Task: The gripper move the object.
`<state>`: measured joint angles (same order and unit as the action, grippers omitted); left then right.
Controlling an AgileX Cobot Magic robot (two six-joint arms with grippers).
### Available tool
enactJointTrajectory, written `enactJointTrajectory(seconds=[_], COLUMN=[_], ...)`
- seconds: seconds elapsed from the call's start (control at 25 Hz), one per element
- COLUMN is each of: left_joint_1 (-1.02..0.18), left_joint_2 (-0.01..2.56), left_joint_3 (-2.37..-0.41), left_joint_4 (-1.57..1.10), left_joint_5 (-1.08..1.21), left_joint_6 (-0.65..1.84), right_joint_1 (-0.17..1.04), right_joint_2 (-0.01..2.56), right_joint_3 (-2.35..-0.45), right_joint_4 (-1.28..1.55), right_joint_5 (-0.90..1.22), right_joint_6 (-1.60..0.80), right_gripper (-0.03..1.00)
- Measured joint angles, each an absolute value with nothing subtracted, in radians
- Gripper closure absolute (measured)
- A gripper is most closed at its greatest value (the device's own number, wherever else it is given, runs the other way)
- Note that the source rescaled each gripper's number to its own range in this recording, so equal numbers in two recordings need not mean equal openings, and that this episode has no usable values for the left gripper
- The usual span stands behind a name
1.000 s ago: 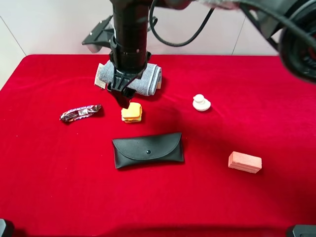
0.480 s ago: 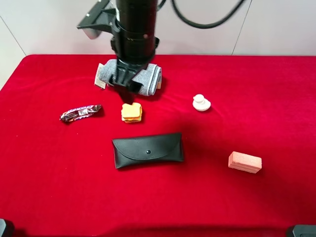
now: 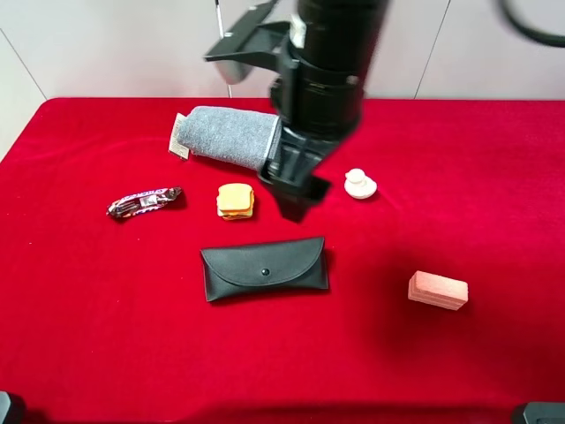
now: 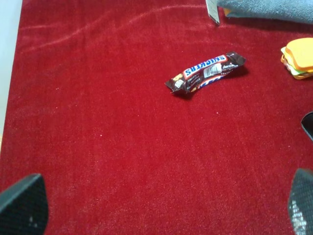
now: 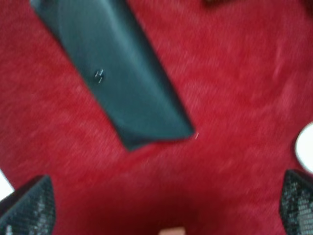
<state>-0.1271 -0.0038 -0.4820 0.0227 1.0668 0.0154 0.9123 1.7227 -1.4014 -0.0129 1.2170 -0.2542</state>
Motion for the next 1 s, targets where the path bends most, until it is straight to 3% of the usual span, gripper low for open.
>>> enactJointTrajectory(seconds=[0.64, 1.0], left_joint_1=[-0.127, -0.127], left_joint_2=[-0.004, -0.004], left_joint_3=[-0.482, -0.482], left_joint_4=[0.023, 0.023], left_joint_5=[1.067, 1.067], left_joint_6=[0.015, 0.015], right_joint_1=[0.912, 0.912], right_joint_2=[1.31, 1.086], right_joint_3=[-0.873, -0.668], right_joint_4=[0.029, 0.029], right_joint_5=[1.125, 1.104], right_joint_6=[-0.098, -0.063], right_gripper=[-0.03, -0.03])
